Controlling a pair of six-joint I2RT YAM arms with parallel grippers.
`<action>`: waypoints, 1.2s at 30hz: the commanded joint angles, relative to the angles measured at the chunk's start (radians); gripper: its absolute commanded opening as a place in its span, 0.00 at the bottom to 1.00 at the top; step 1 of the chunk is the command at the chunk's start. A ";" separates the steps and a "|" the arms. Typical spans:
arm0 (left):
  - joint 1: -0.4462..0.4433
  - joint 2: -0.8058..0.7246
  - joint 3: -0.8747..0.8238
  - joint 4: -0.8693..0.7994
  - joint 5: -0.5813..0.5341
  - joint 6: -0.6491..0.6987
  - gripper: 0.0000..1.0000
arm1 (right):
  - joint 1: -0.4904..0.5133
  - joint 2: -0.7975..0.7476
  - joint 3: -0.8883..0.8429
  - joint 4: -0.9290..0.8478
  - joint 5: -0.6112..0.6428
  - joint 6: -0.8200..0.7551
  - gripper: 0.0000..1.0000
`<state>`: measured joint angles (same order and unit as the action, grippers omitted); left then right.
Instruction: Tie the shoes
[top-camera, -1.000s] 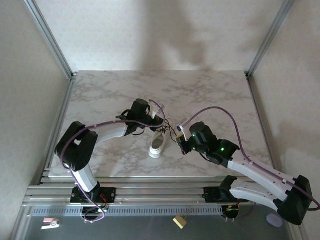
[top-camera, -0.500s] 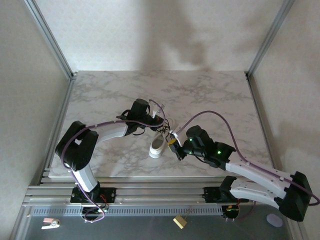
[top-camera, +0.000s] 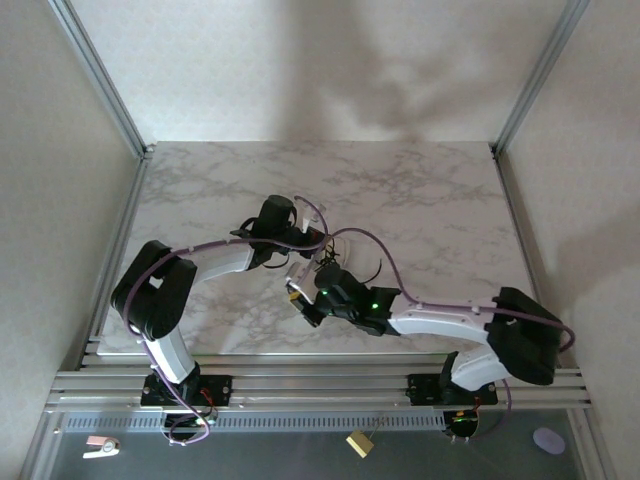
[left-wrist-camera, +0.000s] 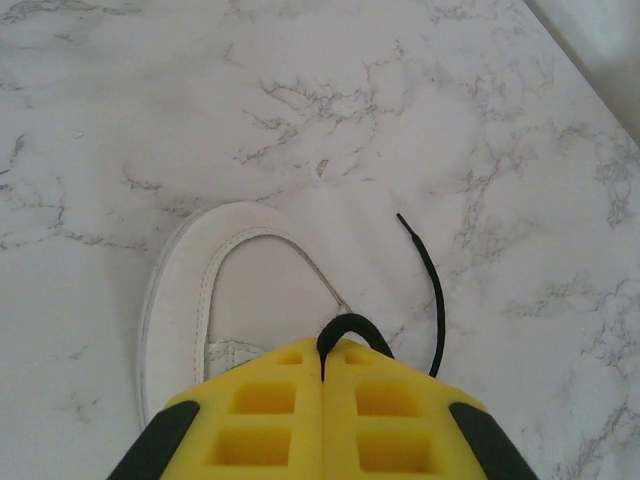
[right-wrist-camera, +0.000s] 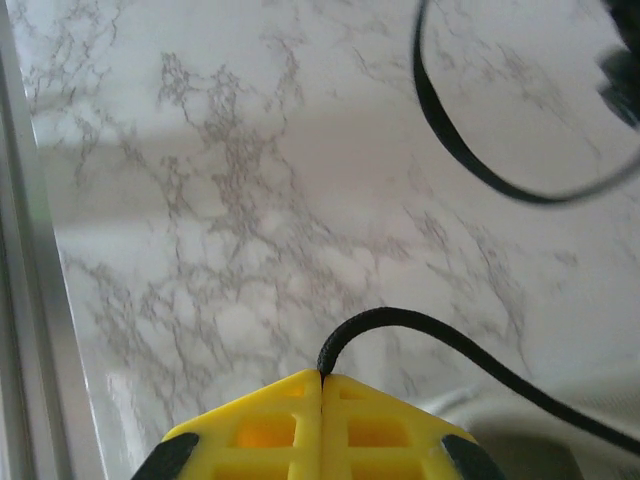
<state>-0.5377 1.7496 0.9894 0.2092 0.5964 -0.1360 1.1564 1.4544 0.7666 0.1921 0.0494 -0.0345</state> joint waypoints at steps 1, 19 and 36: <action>0.012 0.018 0.003 0.035 0.022 -0.015 0.00 | 0.025 0.092 0.072 0.098 0.073 -0.027 0.00; 0.019 -0.001 -0.035 0.059 0.060 0.029 0.00 | -0.188 -0.381 -0.202 0.038 0.135 0.180 0.44; 0.019 -0.042 -0.046 0.019 0.132 0.220 0.00 | -0.706 -0.057 0.058 -0.169 -0.738 0.062 0.47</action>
<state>-0.5270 1.7466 0.9569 0.2413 0.6930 0.0231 0.4557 1.3567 0.7635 0.0528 -0.5411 0.1127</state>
